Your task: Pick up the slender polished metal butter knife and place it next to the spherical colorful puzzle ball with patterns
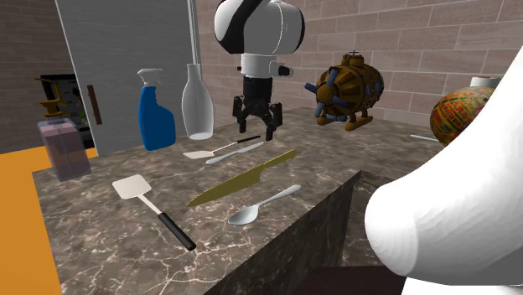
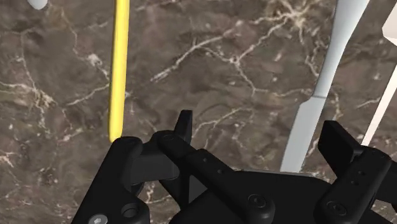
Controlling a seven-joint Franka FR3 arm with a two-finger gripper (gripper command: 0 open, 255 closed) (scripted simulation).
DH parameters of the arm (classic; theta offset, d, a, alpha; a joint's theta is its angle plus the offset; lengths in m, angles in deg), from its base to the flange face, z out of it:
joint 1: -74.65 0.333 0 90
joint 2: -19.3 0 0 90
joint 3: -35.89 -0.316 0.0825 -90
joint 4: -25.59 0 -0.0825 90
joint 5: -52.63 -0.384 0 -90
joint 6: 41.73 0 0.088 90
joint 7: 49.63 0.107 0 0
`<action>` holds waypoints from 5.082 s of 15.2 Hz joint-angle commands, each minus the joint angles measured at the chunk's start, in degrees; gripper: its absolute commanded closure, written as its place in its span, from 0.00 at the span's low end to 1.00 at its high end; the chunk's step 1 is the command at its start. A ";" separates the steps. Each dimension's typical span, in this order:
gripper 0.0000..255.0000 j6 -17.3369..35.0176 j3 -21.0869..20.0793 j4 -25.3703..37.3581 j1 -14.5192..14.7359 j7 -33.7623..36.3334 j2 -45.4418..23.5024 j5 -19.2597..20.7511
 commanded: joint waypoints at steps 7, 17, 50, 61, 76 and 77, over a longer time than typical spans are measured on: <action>0.00 7.20 -3.61 5.71 -0.59 11.28 -11.39 5.94; 0.00 10.61 -3.86 4.15 -0.43 12.29 -13.55 7.33; 1.00 -5.41 -2.91 15.43 -0.86 10.51 -8.05 4.39; 1.00 -13.86 -2.59 23.58 -1.07 10.76 -7.72 4.45; 1.00 -25.80 -2.92 37.83 -1.04 12.27 -10.35 6.03; 1.00 -26.64 -2.98 38.95 -1.00 12.43 -10.67 6.21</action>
